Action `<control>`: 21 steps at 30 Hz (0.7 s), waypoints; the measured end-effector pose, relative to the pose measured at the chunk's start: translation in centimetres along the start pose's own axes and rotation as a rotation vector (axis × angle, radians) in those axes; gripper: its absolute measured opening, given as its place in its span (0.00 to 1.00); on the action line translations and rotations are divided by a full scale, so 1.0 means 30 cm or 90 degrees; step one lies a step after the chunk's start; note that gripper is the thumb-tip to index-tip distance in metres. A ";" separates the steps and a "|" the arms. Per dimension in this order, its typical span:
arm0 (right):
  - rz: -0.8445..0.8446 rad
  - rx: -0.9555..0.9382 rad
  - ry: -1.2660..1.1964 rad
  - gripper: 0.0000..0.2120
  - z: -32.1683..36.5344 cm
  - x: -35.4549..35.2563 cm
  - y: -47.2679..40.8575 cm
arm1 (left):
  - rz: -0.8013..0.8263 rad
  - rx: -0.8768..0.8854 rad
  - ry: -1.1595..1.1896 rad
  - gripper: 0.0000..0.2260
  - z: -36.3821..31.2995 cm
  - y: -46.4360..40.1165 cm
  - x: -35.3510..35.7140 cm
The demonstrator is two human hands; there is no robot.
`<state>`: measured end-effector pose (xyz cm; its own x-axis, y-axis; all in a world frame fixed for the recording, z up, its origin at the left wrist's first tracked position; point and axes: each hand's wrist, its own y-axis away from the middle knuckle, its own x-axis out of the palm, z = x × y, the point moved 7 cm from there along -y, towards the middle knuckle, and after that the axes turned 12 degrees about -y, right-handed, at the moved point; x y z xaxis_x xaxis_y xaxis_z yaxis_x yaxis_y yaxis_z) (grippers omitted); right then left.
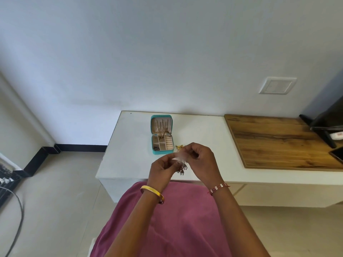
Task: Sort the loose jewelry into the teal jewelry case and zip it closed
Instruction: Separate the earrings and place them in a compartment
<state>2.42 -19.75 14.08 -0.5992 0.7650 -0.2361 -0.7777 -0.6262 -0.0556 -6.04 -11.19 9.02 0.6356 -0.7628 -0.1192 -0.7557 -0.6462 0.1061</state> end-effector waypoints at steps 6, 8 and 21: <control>0.007 0.000 0.024 0.04 -0.012 0.008 -0.008 | 0.022 0.042 -0.090 0.07 -0.013 0.002 0.009; -0.001 0.000 0.020 0.04 -0.016 0.005 -0.009 | 0.017 0.057 -0.120 0.05 -0.016 -0.003 0.004; -0.011 0.006 -0.024 0.07 -0.029 0.016 -0.001 | 0.019 0.043 -0.266 0.07 -0.001 -0.013 -0.006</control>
<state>2.31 -19.50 13.14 -0.5926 0.7807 -0.1982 -0.7893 -0.6119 -0.0504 -5.84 -10.80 9.04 0.5056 -0.6970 -0.5084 -0.7898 -0.6111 0.0525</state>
